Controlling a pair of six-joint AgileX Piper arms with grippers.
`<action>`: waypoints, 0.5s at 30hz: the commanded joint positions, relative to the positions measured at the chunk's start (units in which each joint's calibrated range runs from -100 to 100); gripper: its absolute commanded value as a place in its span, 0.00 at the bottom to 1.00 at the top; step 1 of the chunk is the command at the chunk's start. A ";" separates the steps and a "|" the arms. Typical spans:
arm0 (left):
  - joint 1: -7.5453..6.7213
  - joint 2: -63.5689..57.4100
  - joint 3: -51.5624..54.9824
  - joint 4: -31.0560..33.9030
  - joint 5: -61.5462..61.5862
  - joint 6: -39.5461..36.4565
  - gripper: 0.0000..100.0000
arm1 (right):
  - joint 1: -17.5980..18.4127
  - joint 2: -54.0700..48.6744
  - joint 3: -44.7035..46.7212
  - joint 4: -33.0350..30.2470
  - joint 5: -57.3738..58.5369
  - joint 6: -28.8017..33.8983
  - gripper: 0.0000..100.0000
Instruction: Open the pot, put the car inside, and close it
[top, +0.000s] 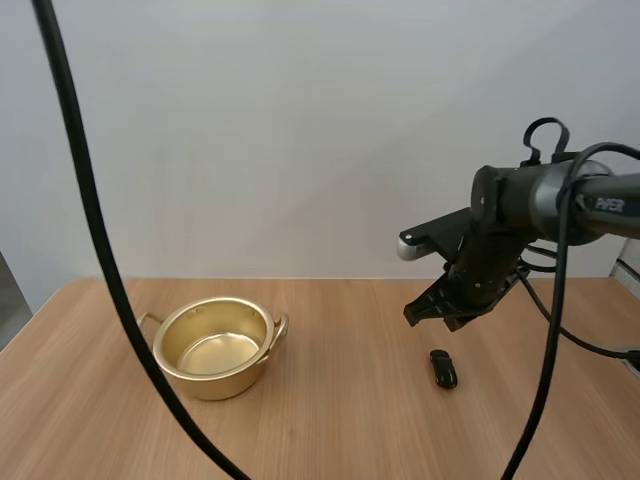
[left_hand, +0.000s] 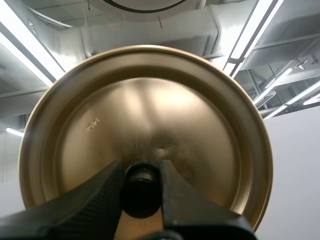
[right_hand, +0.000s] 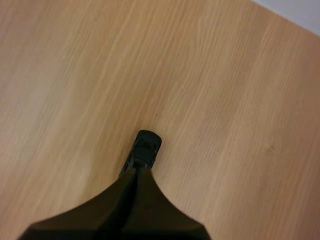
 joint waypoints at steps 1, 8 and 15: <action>0.03 0.00 0.06 -0.08 -0.03 -0.02 0.00 | 0.01 3.76 -0.09 0.14 -1.65 -0.01 0.00; 0.03 0.36 0.06 -0.10 -0.03 -0.02 0.00 | 0.01 3.76 -0.09 0.14 -3.69 -0.22 0.00; 0.03 0.64 0.06 -0.10 0.71 0.08 0.00 | 0.01 3.76 -0.09 0.14 -3.69 -0.22 0.26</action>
